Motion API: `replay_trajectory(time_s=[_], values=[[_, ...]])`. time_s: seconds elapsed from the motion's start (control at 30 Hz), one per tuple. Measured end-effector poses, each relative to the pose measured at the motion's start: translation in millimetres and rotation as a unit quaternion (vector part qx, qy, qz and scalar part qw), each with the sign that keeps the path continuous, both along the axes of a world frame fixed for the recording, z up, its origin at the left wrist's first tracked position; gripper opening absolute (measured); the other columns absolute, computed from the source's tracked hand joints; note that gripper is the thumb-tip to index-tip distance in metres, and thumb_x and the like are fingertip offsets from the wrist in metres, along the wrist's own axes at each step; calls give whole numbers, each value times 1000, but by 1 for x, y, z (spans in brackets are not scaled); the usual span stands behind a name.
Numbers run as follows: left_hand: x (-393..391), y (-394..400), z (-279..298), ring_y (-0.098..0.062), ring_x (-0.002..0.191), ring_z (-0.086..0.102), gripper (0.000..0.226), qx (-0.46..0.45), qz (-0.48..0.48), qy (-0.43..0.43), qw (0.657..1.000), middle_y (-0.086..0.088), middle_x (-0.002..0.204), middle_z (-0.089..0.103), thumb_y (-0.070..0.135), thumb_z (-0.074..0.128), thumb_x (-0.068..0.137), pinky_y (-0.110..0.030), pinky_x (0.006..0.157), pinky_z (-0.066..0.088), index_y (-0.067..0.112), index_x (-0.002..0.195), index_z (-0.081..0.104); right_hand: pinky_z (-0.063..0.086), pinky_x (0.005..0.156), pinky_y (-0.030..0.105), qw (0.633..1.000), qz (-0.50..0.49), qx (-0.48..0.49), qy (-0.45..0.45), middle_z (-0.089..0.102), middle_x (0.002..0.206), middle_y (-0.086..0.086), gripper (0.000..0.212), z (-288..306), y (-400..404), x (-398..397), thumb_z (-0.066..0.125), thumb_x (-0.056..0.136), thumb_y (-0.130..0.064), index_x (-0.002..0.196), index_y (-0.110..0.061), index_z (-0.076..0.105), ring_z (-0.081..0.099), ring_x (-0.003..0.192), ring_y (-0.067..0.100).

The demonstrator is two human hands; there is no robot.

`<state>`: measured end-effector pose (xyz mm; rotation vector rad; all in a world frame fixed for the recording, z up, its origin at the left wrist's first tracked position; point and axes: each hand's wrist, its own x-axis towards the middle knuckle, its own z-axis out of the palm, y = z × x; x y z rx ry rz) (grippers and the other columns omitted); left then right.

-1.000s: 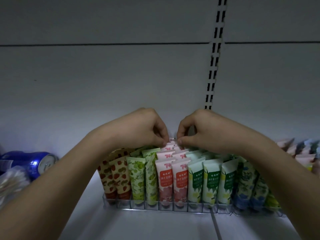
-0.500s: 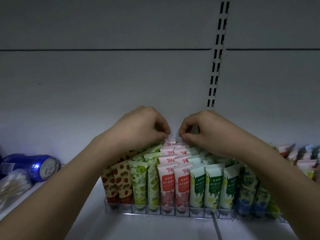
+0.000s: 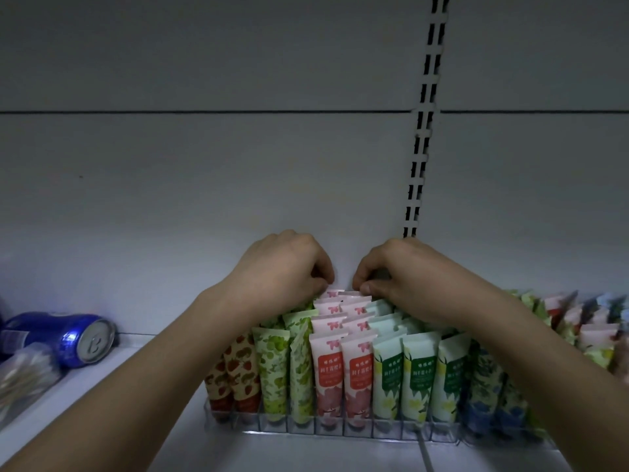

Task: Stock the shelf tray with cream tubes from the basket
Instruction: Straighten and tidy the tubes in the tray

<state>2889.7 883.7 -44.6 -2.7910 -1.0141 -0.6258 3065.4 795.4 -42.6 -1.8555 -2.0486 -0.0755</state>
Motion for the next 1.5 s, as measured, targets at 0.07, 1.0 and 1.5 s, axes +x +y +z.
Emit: replay_trajectory(time_s=[0.07,1.0,1.5], values=[[0,0,0,-4,85,62,14,1,-1,4,1000,19,96,70,35,66,84,-26,72,51,38,97,72,54,82,32,1000,1,-10,0,69,89,-16,13,1,0,2,63,91,-23,91,-31,73,62,82,-1],[1,-2,-3,-2,82,62,9,-29,-29,-21,999,18,89,69,33,64,87,-24,68,48,35,92,72,55,76,31,998,22,3,-50,68,86,-14,9,-2,2,4,61,91,-30,92,-31,70,61,77,0],[2,3,-3,4,62,65,6,-184,-47,-132,973,17,66,71,21,76,74,-23,66,55,28,75,77,54,73,31,997,-5,31,-70,71,88,-13,11,-2,0,-4,62,91,-35,96,-33,72,63,80,4]])
